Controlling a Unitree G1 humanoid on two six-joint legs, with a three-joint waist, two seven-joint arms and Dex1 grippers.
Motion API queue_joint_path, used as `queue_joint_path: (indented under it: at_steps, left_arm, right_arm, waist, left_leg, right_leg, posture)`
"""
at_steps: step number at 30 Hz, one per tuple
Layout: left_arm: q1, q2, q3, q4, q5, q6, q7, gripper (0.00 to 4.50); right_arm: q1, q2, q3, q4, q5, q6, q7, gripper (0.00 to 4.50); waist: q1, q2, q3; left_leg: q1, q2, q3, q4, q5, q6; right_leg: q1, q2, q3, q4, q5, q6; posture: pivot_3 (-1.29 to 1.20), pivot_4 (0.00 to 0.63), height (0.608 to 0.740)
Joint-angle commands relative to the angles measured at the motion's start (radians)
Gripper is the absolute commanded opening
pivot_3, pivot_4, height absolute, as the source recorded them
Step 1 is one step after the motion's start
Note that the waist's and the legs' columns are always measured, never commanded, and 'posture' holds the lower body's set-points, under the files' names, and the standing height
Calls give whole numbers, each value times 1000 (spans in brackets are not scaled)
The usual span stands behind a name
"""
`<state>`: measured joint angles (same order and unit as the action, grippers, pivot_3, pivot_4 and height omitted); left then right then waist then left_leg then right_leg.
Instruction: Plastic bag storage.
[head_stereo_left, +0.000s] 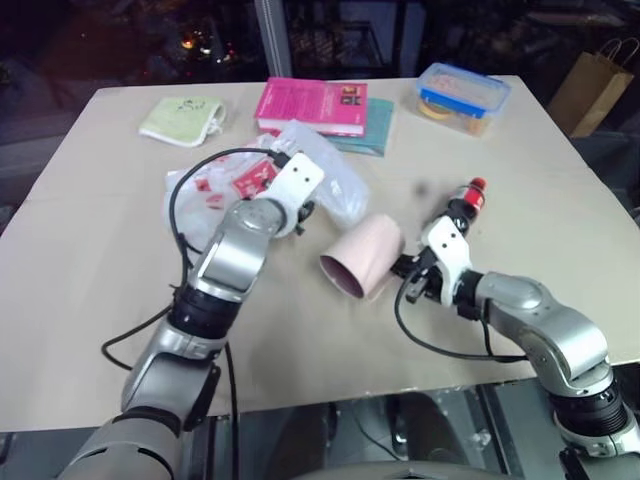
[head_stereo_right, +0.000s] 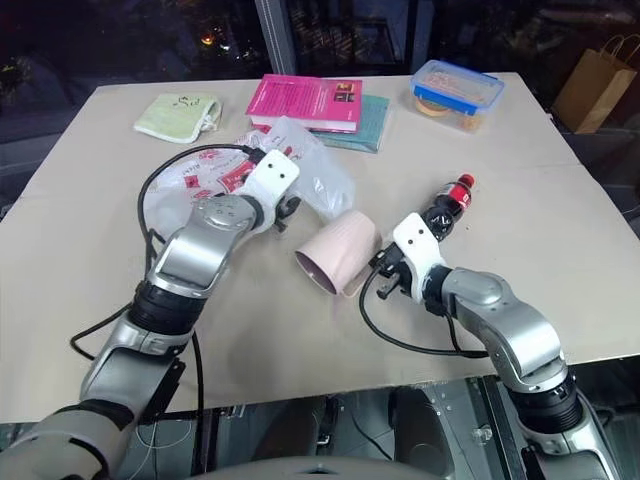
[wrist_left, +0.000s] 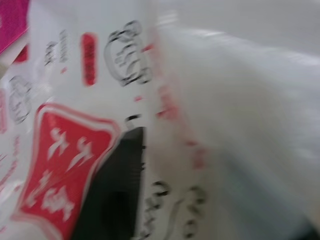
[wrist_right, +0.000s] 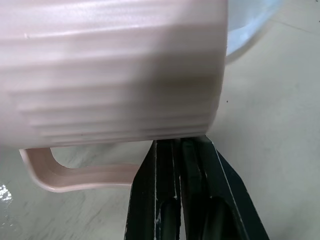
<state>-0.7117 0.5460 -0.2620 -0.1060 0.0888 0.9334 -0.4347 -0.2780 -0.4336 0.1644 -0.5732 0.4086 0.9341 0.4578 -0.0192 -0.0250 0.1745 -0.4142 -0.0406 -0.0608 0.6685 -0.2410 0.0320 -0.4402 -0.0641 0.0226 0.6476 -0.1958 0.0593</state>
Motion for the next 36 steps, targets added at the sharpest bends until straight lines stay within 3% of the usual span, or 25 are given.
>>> queue_joint_path:
  at_steps: [1, 7, 12, 17, 21, 29, 36]
  left_arm:
    - [27, 112, 80, -176, -57, 11, -120, 2551]
    - [150, 239, 214, -282, -140, -3, -220, 2551]
    - [218, 319, 175, -235, -82, -128, -216, 2551]
    - [208, 235, 135, -118, -58, -179, -165, 2551]
    - [143, 172, 174, -27, -132, -114, -208, 2551]
    - [17, 147, 33, 226, -50, -320, -279, 2551]
    - [-24, 107, 114, 224, -168, -172, -361, 2551]
  right_arm:
    - [26, -13, -43, -84, 27, 2, -3, 0]
    - [34, -27, -46, -74, 37, -18, 7, 0]
    - [3, -26, -29, -40, 32, -41, 23, 0]
    - [-16, -9, -3, -33, 20, -52, 13, 0]
    - [-27, 0, 11, -45, 11, -43, -5, 0]
    - [-48, 16, 36, -61, -5, -29, -27, 0]
    - [-43, 17, 30, -80, -5, -15, -47, 0]
  waist:
    - [2, 0, 0]
    - [5, 0, 0]
    - [5, 0, 0]
    - [11, 0, 0]
    - [7, 0, 0]
    - [6, 0, 0]
    - [5, 0, 0]
  left_leg:
    - [0, 0, 0, 0, 0, 0]
    - [0, 0, 0, 0, 0, 0]
    - [1, 1, 0, 0, 0, 0]
    - [1, 1, 0, 1, 0, 0]
    - [0, 1, -1, 1, 0, 0]
    - [1, 1, 0, 1, 0, 0]
    - [0, 1, -1, 1, 0, 0]
  right_leg:
    - [0, 0, 0, 0, 0, 0]
    - [1, 0, 0, -2, 0, 0]
    - [1, 1, -1, -2, 0, 0]
    - [3, 1, -1, -3, 0, 0]
    - [3, 1, -2, -3, 0, 0]
    - [3, 1, -2, -3, 0, 0]
    - [2, 1, -2, -3, 0, 0]
  posture:
    - [0, 150, 740]
    - [0, 150, 740]
    - [0, 150, 740]
    - [0, 150, 740]
    - [0, 150, 740]
    - [0, 150, 740]
    - [0, 150, 740]
